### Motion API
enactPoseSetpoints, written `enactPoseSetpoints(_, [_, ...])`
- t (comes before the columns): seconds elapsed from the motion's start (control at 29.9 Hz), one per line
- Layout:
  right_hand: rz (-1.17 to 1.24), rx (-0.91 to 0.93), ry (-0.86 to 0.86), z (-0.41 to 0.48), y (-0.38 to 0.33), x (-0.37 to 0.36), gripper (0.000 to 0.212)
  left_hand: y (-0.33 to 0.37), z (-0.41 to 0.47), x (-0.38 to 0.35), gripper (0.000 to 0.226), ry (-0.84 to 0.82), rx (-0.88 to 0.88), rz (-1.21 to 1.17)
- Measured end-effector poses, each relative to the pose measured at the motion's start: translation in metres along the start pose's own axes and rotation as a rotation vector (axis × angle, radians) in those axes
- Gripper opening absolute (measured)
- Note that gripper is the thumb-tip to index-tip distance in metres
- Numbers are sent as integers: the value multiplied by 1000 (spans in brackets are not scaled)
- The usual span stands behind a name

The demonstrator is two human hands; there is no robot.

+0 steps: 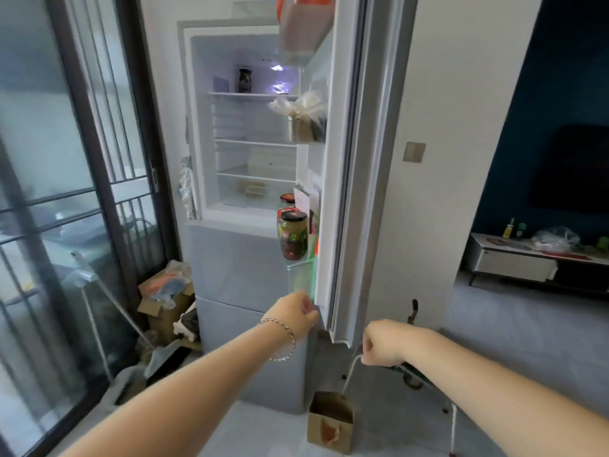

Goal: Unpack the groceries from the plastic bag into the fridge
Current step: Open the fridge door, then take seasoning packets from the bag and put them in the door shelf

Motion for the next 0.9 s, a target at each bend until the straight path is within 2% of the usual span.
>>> enactPoseSetpoints(0.1, [-26,167,-9,5,-77,-2,27,-88,-40,23,14,-206,288,-47])
enactPoseSetpoints(0.17, [-87,280,25,8,-141,-2,31,-148,-78,46,21,-237,430,-68])
enactPoseSetpoints(0.33, [-213,607,22,-1,-342,-23,32,-270,-215,122,20,3,620,106])
enactPoseSetpoints(0.4, [-267,751,16,-20,-425,-44,33,-312,-282,146,27,76,734,175])
enactPoseSetpoints(0.57, [-489,1124,62,-105,-599,-113,31,-400,-469,165,27,247,1088,138])
enactPoseSetpoints(0.73, [-748,1455,46,-216,-705,-190,36,-417,-645,144,29,445,1431,-77])
enactPoseSetpoints(0.9, [-1014,1796,3,-337,-750,-277,33,-351,-782,81,23,792,1784,-265])
Point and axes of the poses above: each hand's wrist, its own z-axis towards the middle knuckle, its own x-axis out of the back of the hand, y = z × x, the point moved 4 cm from there along z, towards the middle knuckle, and after that the axes turned 4 degrees about -y, right-handed, at the moved point
